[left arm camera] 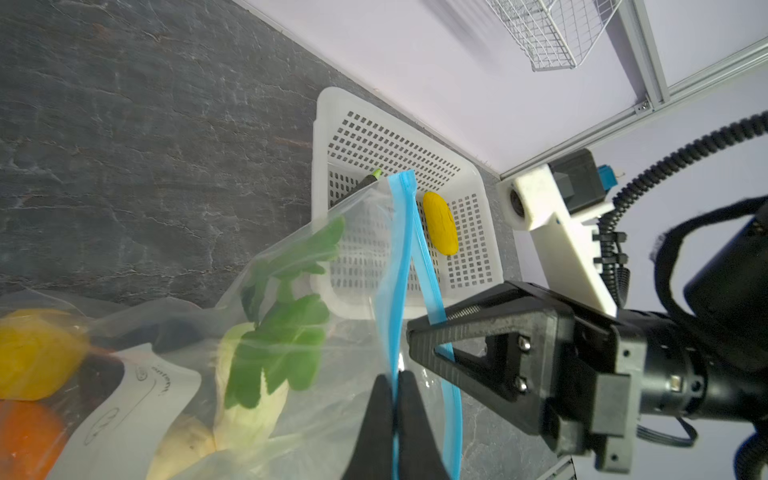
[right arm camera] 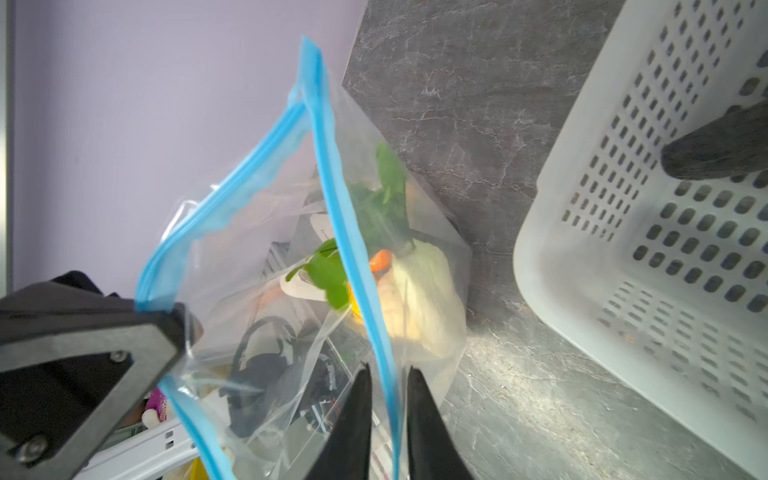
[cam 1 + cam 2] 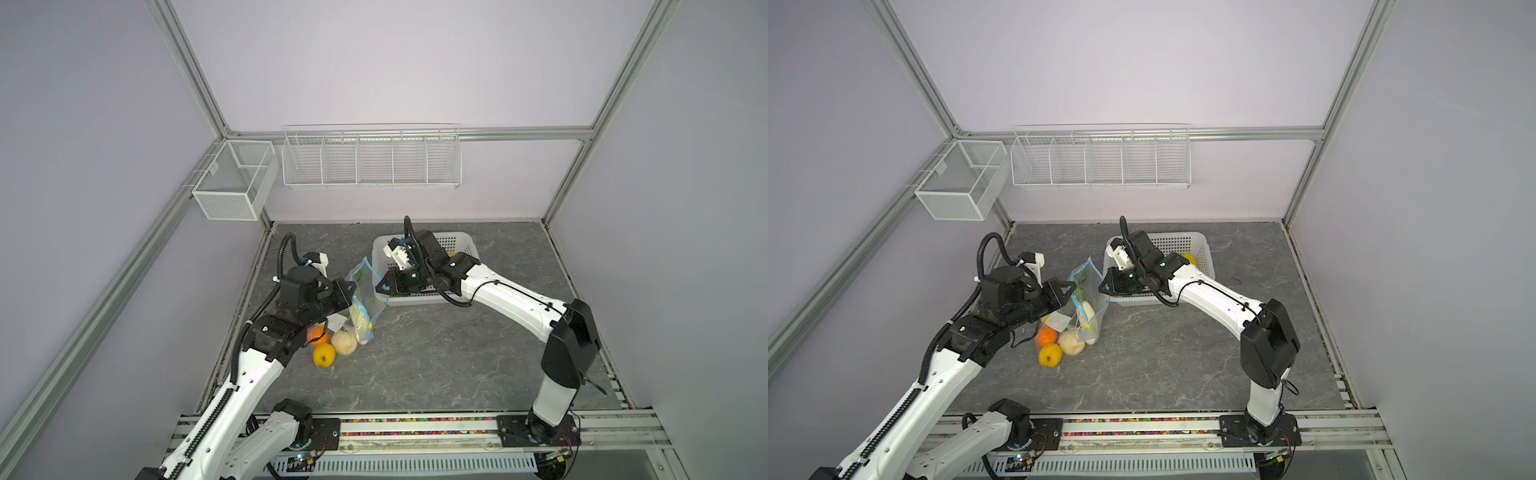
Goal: Place the food in the zip-top bag and seal the zipper
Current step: 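Release the bag edge and move the right gripper back over the basket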
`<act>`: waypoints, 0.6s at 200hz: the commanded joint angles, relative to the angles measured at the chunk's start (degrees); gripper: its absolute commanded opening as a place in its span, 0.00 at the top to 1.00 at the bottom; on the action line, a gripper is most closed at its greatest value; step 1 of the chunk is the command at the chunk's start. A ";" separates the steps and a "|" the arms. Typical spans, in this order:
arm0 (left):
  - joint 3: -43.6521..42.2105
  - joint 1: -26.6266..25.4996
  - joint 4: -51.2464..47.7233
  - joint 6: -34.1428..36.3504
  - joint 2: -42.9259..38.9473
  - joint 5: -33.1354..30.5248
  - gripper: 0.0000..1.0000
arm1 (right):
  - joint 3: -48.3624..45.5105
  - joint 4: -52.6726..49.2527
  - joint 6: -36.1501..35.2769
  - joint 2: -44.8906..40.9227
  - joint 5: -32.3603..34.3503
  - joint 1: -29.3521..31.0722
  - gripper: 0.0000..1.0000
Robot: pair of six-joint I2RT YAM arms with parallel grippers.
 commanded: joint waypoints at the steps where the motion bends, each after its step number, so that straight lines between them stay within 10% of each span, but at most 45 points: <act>1: -0.70 0.21 4.51 -1.42 -0.19 3.45 1.00 | -1.39 1.04 0.03 -1.53 0.57 -1.50 0.72; 59: -5.23 0.17 12.09 -3.54 0.66 9.99 1.00 | 0.91 -6.33 -9.47 -7.95 5.15 -8.37 0.48; 120: -6.92 0.21 12.78 -2.19 -0.05 11.62 1.00 | 2.23 -10.51 -22.32 -5.79 21.14 -11.13 0.46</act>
